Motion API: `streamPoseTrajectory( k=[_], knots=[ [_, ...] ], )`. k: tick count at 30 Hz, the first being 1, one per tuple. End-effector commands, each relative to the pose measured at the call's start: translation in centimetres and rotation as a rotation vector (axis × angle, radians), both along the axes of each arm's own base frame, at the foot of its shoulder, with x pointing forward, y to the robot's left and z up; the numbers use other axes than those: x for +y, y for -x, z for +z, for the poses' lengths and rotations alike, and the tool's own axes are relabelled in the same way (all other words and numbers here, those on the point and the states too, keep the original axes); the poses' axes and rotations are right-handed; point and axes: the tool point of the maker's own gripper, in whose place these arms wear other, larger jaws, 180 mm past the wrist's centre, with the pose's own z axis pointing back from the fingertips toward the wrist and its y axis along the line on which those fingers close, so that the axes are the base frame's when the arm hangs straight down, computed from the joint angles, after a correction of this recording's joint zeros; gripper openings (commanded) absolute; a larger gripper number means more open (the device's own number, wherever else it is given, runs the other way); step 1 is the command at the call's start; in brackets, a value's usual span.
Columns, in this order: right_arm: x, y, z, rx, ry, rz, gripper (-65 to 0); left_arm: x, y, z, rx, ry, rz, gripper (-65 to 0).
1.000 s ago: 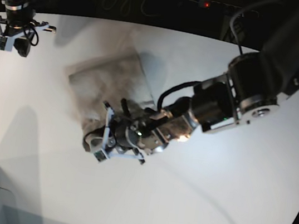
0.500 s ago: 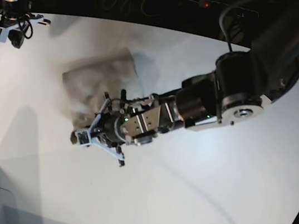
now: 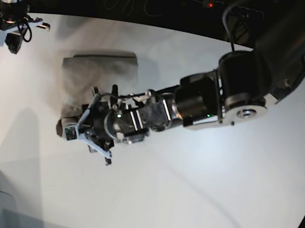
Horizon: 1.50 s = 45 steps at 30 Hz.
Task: Layout the t-shirt on the table in an organized manner, then fold the t-shirt properly
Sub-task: 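Drag the folded shirt across the table with the left gripper and release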
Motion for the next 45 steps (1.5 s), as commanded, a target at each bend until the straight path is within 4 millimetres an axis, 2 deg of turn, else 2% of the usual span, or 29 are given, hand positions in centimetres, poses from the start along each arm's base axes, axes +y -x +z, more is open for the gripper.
streamPoseTrajectory(
  k=[1,4,7,11,12,15,17,20,23,25,28,31,34,38,40,45],
  knots=[
    [-0.1,-0.5,1.3,-0.048,0.014,0.014,-65.0,-1.1,-1.1,2.1,-0.042,0.041,-0.008,-35.3],
    [-0.1,-0.5,1.2,-0.047,0.014,0.014,-65.0,-1.3,-1.1,2.5,-0.040,0.058,-0.005,-31.5],
    [0.1,0.1,0.9,-0.029,0.010,0.018,-65.0,-2.9,-1.6,5.4,-0.048,0.159,0.010,-31.5],
    [0.1,0.1,0.8,-0.029,0.009,0.018,-65.0,-3.7,-3.3,9.9,-0.044,0.316,0.084,-31.5],
    [0.1,0.1,0.8,-0.029,0.008,0.017,-65.0,-3.3,-3.8,10.4,-0.039,0.345,0.107,-31.5],
    [0.1,0.1,0.6,-0.028,0.003,0.016,-65.0,-0.3,-6.4,12.4,-0.049,0.427,0.208,-31.5],
    [0.1,0.1,0.6,-0.027,0.003,0.018,-65.0,2.6,-7.8,12.6,-0.052,0.460,0.278,-31.5],
    [1.8,-0.9,0.5,-0.033,-0.014,0.066,-65.0,8.7,-9.5,12.7,-0.066,0.513,0.411,-31.5],
    [4.1,-2.4,0.5,-0.050,-0.037,0.136,-65.0,16.5,-10.0,12.2,-0.082,0.569,0.576,-31.5],
    [5.9,-3.7,0.7,-0.065,-0.052,0.192,-65.0,21.4,-9.1,11.2,-0.084,0.590,0.680,-31.5],
    [9.0,-6.1,1.5,-0.104,-0.071,0.294,-65.0,28.7,-6.7,8.6,-0.046,0.564,0.857,-31.5],
    [12.2,-8.5,1.7,-0.127,-0.099,0.395,-65.0,34.6,-3.8,6.9,-0.018,0.547,1.014,-31.5],
    [14.1,-10.7,1.2,-0.088,-0.097,0.482,-65.0,40.2,-0.3,5.7,-0.006,0.511,1.155,-31.5],
    [16.1,-12.7,-0.7,-0.006,-0.104,0.576,-65.0,45.3,3.9,4.8,0.003,0.473,1.297,-31.5],
    [16.5,-13.2,-1.7,0.023,-0.113,0.602,-65.0,47.2,5.9,4.4,0.005,0.455,1.352,-31.5],
    [17.3,-15.5,-3.4,0.056,-0.162,0.615,-65.0,50.0,9.9,3.1,0.024,0.401,1.432,-31.5]
  ],
)
